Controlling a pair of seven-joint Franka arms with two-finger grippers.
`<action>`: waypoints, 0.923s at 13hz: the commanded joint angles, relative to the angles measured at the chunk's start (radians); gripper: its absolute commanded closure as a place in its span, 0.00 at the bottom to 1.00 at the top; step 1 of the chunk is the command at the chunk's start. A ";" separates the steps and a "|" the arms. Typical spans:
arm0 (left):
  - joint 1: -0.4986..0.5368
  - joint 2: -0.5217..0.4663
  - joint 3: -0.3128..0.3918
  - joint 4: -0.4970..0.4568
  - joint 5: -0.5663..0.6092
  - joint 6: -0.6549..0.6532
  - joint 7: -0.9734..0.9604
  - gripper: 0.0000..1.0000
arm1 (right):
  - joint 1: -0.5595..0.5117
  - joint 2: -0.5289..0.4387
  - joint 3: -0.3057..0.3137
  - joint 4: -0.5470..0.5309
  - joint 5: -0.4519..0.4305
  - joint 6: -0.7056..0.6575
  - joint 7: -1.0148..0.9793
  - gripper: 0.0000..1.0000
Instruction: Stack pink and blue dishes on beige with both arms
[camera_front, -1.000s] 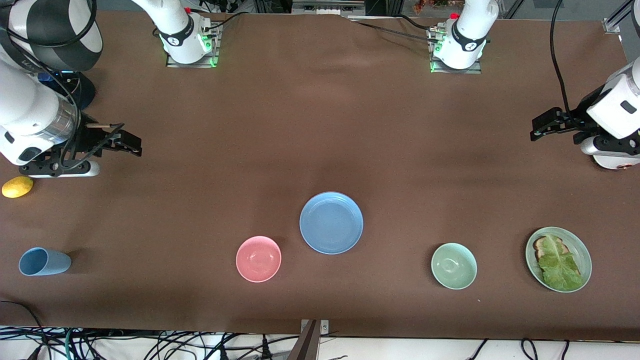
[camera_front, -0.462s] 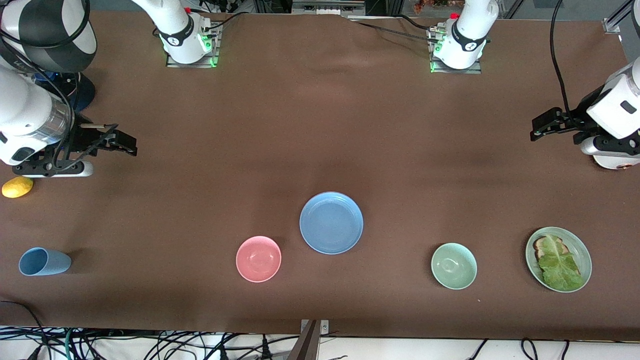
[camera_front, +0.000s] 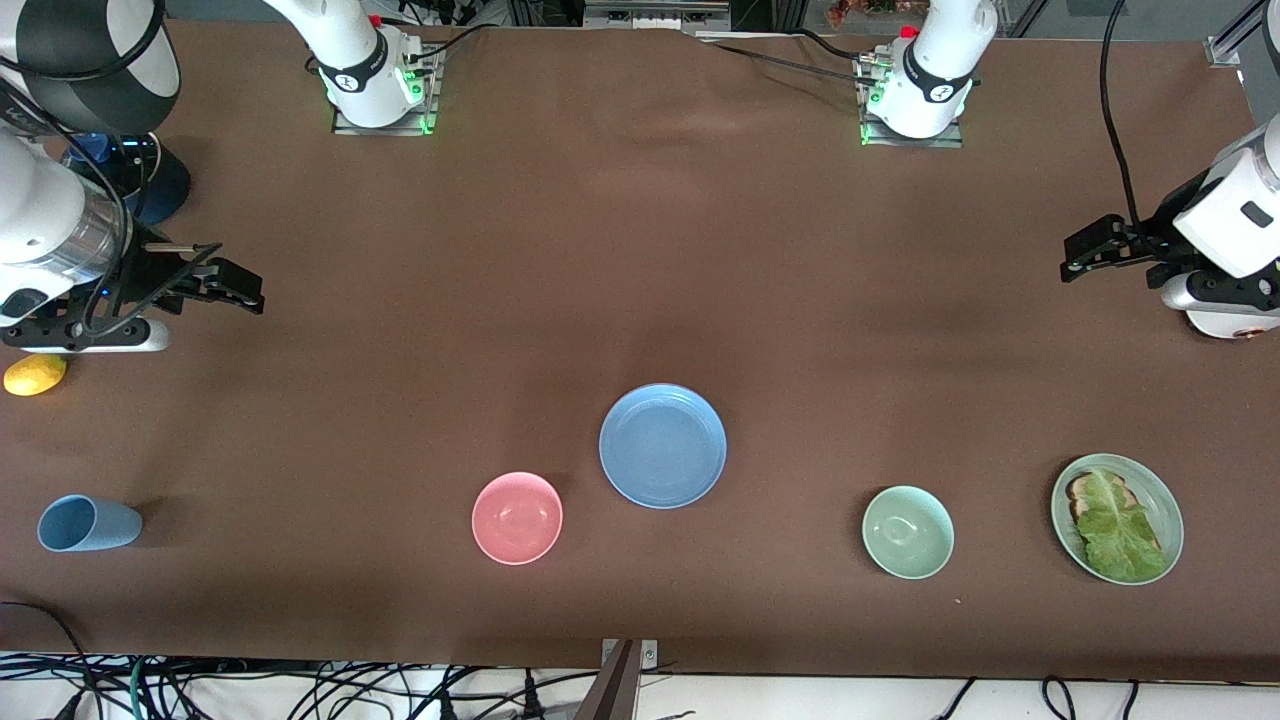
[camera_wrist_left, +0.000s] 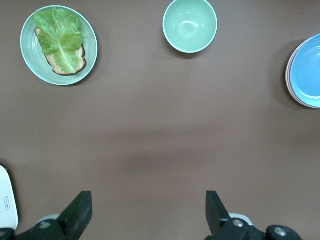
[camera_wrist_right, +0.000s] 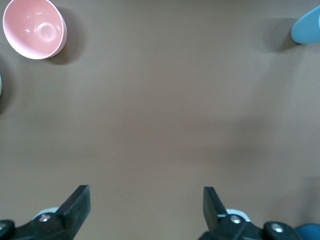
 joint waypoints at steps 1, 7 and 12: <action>0.002 0.010 -0.003 0.024 0.011 -0.005 0.010 0.00 | -0.004 0.000 0.002 0.017 0.004 -0.020 -0.014 0.00; 0.003 0.010 -0.003 0.024 0.011 -0.005 0.010 0.00 | -0.006 -0.003 0.002 0.018 -0.001 -0.020 -0.015 0.00; 0.003 0.010 -0.003 0.024 0.011 -0.005 0.010 0.00 | -0.007 -0.009 -0.001 0.020 -0.007 -0.028 -0.059 0.00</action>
